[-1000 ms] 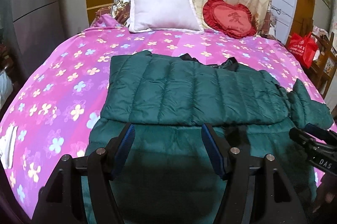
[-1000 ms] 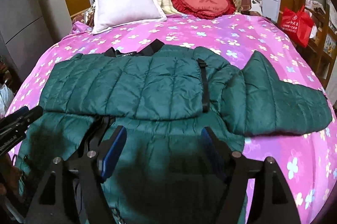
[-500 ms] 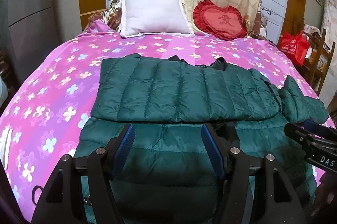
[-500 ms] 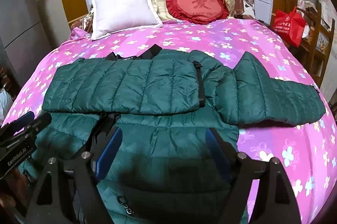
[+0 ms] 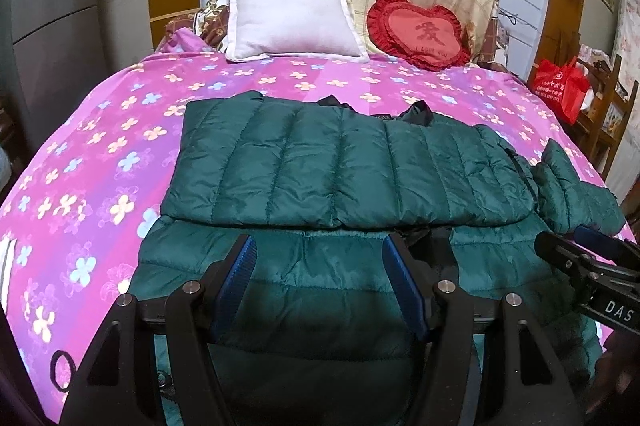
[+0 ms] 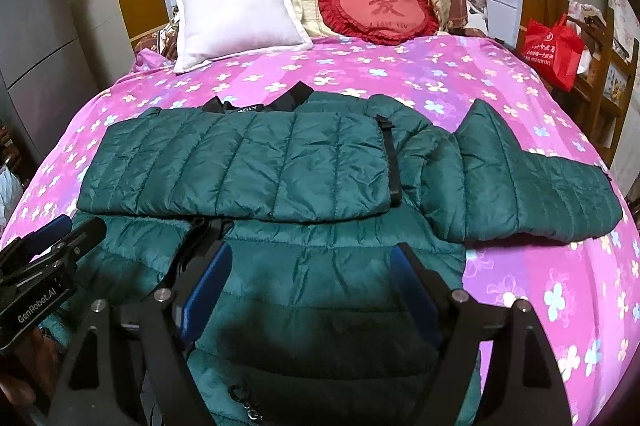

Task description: Fold large clothes

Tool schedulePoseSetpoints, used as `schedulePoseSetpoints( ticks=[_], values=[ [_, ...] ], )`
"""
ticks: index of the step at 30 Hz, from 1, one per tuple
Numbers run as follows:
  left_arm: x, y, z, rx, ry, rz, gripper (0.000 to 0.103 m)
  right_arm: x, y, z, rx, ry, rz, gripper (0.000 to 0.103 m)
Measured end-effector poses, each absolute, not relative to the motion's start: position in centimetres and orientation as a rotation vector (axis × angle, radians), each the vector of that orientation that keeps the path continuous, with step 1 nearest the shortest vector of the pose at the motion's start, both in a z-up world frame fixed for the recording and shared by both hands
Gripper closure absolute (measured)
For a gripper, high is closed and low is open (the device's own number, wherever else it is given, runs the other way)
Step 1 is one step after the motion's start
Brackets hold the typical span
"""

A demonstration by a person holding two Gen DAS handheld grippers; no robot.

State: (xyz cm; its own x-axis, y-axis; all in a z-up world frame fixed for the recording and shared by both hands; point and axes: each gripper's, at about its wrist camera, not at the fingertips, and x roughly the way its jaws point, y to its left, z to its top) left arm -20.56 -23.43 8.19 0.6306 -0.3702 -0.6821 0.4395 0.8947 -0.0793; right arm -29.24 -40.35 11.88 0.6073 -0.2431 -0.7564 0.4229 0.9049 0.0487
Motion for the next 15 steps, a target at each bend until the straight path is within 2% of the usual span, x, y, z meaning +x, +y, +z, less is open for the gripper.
schedulePoseSetpoints(
  ticks=[15],
  values=[
    [-19.6, -23.7, 7.8, 0.056, 0.776, -0.477, 0.056, -28.8, -41.9, 11.4, 0.228, 0.842, -0.404, 0.018]
  ],
)
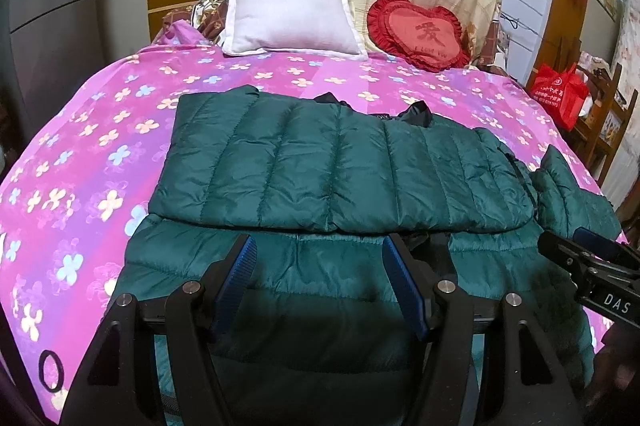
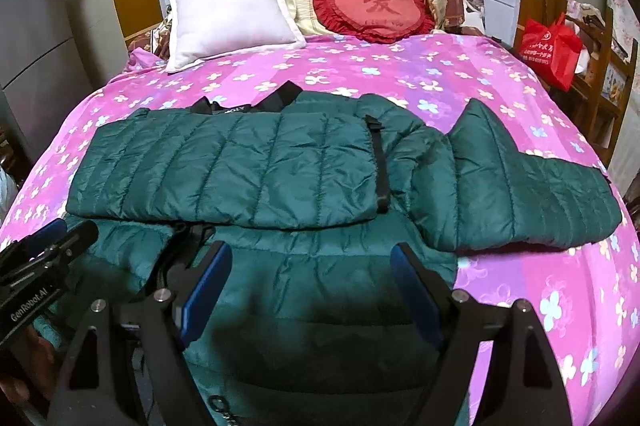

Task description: Fold large clothes

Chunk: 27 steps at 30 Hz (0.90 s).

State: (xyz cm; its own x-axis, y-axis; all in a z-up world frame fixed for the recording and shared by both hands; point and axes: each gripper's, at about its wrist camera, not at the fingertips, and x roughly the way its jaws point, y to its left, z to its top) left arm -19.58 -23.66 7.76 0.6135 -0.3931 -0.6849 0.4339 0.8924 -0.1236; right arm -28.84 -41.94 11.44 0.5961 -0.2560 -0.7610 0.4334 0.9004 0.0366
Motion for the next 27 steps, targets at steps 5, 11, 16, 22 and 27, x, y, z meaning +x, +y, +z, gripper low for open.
schedulePoseSetpoints(
  ticks=[5, 11, 16, 22, 27],
  values=[
    [-19.2, -23.6, 7.7, 0.042, 0.769, -0.473, 0.056, -29.0, -43.3, 11.7, 0.223, 0.839, -0.421, 0.018],
    [-18.7, -23.5, 7.5, 0.021, 0.777, -0.471, 0.056, -29.6, -45.9, 12.4, 0.218, 0.83, -0.454, 0.018],
    [-18.5, -23.4, 7.5, 0.002, 0.775, -0.471, 0.056, -30.9, -49.3, 13.7, 0.206, 0.768, -0.499, 0.014],
    [-17.9, -23.2, 7.4, -0.036, 0.788, -0.468, 0.056, -32.3, -56.6, 13.8, 0.282, 0.765, -0.628, 0.013],
    [-17.7, -23.4, 7.1, -0.039, 0.801, -0.472, 0.056, -34.1, -63.7, 12.1, 0.329, 0.797, -0.792, 0.013]
  ],
)
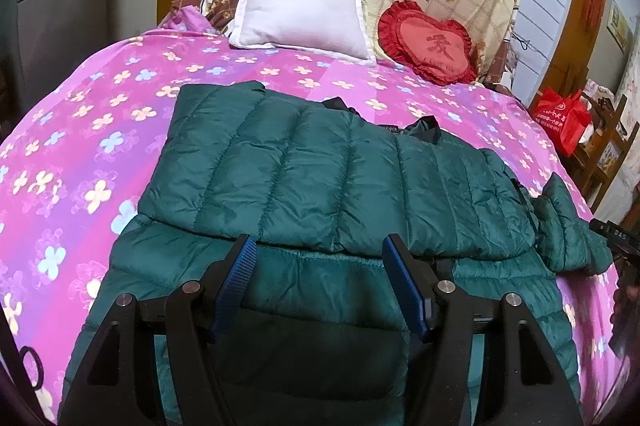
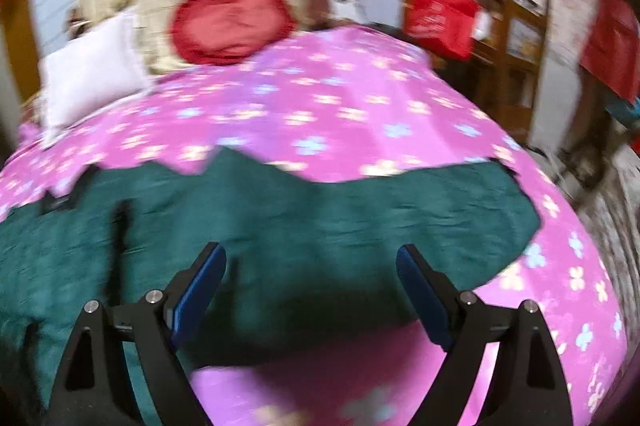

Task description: Fold large clothes

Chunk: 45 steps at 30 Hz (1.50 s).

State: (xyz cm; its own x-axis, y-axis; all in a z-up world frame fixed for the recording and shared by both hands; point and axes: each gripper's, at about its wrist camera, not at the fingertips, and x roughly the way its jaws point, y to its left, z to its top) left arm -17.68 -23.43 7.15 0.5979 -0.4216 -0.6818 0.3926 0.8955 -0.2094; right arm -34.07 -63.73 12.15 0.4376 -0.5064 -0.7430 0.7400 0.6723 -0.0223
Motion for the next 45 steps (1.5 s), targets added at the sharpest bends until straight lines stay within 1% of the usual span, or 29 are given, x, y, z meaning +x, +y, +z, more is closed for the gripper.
schedulePoseSetpoints(
  ticks=[4, 13, 18, 21, 24, 26, 27, 28, 29, 31, 32, 35, 39, 45],
  values=[
    [-17.5, -23.7, 6.7, -0.032, 0.819, -0.479, 0.056, -35.7, -69.2, 10.4, 0.354, 0.83, -0.899, 0.013],
    [-17.1, -23.8, 6.0, -0.036, 0.852, -0.484, 0.056, -40.9, -78.3, 8.8, 0.426, 0.831, -1.151, 0.013],
    [-16.9, -24.0, 5.7, -0.029, 0.866, -0.488, 0.056, -42.9, -81.6, 6.8, 0.51, 0.855, -1.225, 0.013],
    [-16.8, -24.0, 5.4, -0.027, 0.876, -0.49, 0.056, -43.7, -82.7, 6.1, 0.563, 0.832, -1.25, 0.009],
    [-16.7, -23.9, 5.3, -0.032, 0.886, -0.491, 0.056, -44.3, -83.6, 5.4, 0.643, 0.795, -1.242, 0.008],
    [-16.6, -23.9, 5.2, -0.036, 0.89, -0.491, 0.056, -44.3, -83.5, 5.3, 0.643, 0.776, -1.243, 0.009],
    [-16.6, -23.9, 5.2, -0.037, 0.89, -0.49, 0.056, -44.1, -83.4, 5.3, 0.632, 0.78, -1.24, 0.011],
    [-16.6, -23.9, 5.2, -0.038, 0.891, -0.489, 0.056, -43.8, -83.2, 5.4, 0.615, 0.778, -1.215, 0.027],
    [-16.6, -23.8, 5.2, -0.038, 0.89, -0.487, 0.056, -43.4, -83.1, 5.5, 0.601, 0.77, -1.179, 0.055],
    [-16.7, -23.9, 5.3, -0.034, 0.886, -0.48, 0.056, -42.5, -82.5, 6.1, 0.581, 0.783, -1.104, 0.076],
    [-16.8, -23.8, 5.4, -0.029, 0.883, -0.475, 0.056, -42.1, -82.2, 6.4, 0.571, 0.789, -1.088, 0.079],
    [-17.1, -23.6, 5.9, -0.018, 0.868, -0.463, 0.056, -41.5, -80.3, 8.9, 0.541, 0.748, -1.014, 0.081],
    [-17.3, -22.9, 7.1, 0.001, 0.829, -0.431, 0.056, -40.7, -76.8, 13.6, 0.507, 0.665, -0.884, 0.081],
    [-17.3, -21.3, 8.4, -0.002, 0.818, -0.386, 0.056, -37.4, -70.1, 20.5, 0.413, 0.607, -0.68, 0.081]
  ],
)
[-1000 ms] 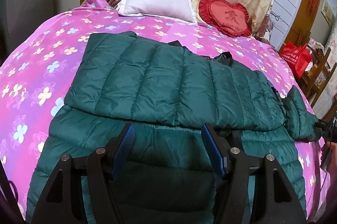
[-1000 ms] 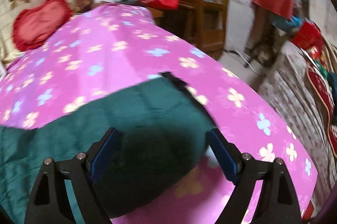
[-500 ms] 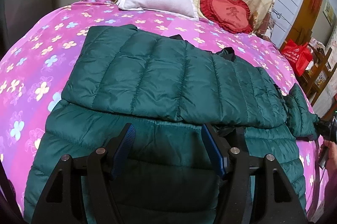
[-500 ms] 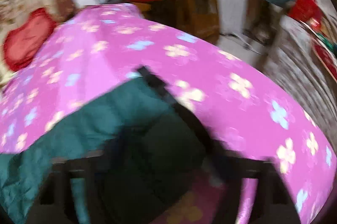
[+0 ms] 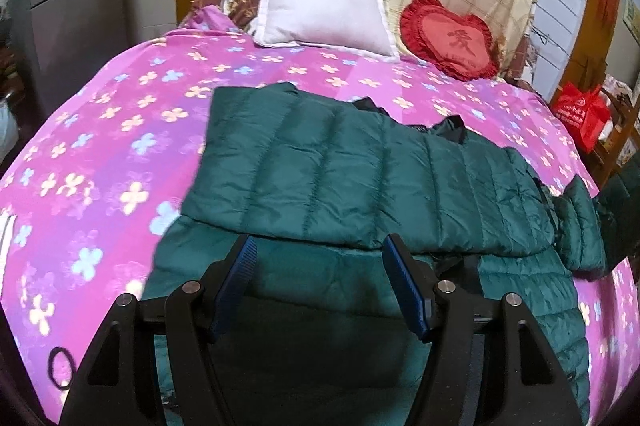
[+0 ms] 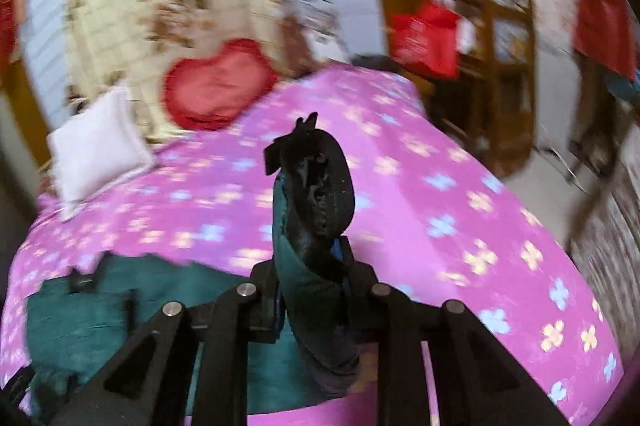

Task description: Fold large clothes

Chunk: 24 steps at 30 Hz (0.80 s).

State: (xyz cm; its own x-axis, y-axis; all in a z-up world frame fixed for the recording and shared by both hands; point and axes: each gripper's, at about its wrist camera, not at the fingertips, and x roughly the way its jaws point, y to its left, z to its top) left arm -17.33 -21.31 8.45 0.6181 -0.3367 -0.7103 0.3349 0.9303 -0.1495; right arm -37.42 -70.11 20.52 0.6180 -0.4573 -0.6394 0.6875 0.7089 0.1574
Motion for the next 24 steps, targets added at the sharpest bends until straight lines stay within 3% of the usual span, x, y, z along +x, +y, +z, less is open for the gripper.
schedulePoseSetpoints(
  ticks=[10, 24],
  values=[
    [-16.8, -17.9, 9.3, -0.072, 0.811, -0.346, 0.056, -28.3, -58.0, 23.7, 0.405, 0.653, -0.345, 0.081],
    [-14.8, -16.1, 7.8, -0.105, 0.847, -0.306, 0.056, -13.2, -41.4, 15.3, 0.463, 0.853, 0.014, 0.081]
  ],
)
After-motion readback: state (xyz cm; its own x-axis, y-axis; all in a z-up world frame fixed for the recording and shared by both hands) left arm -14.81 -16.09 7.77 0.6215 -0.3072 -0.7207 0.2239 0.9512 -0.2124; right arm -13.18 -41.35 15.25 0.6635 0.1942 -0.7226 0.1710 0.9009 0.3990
